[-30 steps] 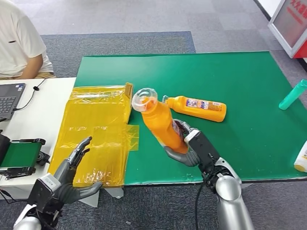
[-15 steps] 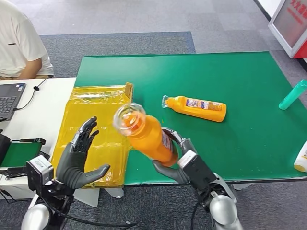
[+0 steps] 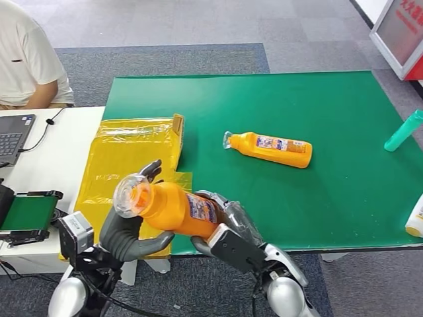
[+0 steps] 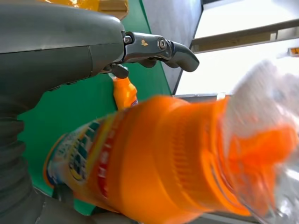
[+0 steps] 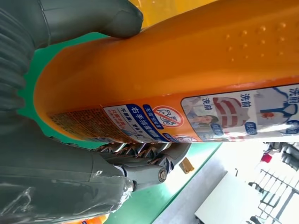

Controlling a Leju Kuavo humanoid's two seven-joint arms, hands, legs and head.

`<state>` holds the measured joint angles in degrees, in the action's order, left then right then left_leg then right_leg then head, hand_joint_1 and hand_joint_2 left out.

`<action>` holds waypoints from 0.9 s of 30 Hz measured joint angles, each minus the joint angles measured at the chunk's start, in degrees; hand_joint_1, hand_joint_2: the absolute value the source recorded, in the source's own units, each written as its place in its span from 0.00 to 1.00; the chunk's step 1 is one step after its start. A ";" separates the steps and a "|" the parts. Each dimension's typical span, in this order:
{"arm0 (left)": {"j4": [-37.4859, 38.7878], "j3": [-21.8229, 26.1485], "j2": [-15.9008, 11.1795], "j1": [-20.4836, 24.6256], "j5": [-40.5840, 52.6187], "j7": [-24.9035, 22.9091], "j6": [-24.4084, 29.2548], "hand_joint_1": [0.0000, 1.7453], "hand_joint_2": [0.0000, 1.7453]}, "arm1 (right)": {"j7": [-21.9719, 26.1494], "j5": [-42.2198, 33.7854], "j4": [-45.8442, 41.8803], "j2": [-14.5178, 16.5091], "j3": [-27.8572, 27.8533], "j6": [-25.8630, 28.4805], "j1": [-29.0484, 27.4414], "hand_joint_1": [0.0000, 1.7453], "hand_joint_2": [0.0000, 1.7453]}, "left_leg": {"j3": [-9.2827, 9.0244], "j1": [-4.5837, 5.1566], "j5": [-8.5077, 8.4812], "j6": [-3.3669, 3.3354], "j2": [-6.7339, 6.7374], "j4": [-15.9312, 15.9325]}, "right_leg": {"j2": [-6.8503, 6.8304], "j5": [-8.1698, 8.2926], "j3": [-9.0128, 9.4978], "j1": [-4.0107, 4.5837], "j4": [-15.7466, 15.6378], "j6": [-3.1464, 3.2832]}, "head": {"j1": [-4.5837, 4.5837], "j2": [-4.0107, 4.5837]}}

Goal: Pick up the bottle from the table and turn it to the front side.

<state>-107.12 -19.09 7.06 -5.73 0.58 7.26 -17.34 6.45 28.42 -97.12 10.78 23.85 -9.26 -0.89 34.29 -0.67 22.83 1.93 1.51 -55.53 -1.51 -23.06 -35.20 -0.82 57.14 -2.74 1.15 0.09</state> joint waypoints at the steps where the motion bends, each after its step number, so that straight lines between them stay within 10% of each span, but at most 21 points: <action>1: 0.16 -0.48 0.00 0.08 0.32 -0.19 0.13 0.00 1.00 | -0.08 0.54 0.08 -0.08 0.22 0.12 -0.01 1.00 1.00 | 0.00 0.00 0.00 0.00 0.00 0.00 | 0.00 0.00 0.00 0.00 0.00 0.00 | -0.01 0.00; 20: 2.87 -6.45 -1.49 2.39 3.11 -1.27 0.70 0.00 1.00 | -1.61 3.72 1.30 -1.25 1.43 0.77 0.32 1.00 1.00 | 0.01 0.00 0.00 0.00 0.00 0.00 | 0.00 0.00 0.00 0.00 0.00 0.00 | -0.01 0.00; 21: 2.93 -6.52 -1.54 2.44 2.87 -1.34 0.66 0.12 1.00 | -1.66 3.62 1.30 -1.26 1.41 0.79 0.30 1.00 1.00 | 0.01 0.00 0.00 0.00 0.00 0.00 | 0.00 0.00 0.00 0.00 0.00 0.00 | -0.01 0.01; 24: 3.02 -6.73 -1.72 2.57 2.44 -1.49 0.61 0.87 1.00 | -1.75 3.25 1.30 -1.27 1.34 0.82 0.28 1.00 1.00 | 0.01 0.00 0.00 0.00 0.00 0.00 | 0.00 0.00 0.00 0.00 0.00 0.00 | -0.01 0.01; 27: 3.05 -6.97 -1.87 2.74 2.35 -1.58 0.58 1.00 1.00 | -1.77 2.92 1.29 -1.27 1.30 0.87 0.24 1.00 1.00 | 0.01 0.00 0.00 0.00 0.00 0.00 | 0.00 0.00 0.00 0.00 0.00 0.00 | 0.00 0.00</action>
<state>-104.07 -26.06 5.19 -2.98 2.93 5.68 -16.76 4.68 31.34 -95.83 9.51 25.15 -8.38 -0.64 34.29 -0.67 22.83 1.93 1.51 -55.53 -1.51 -23.05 -35.20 -0.82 57.14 -2.74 1.15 0.09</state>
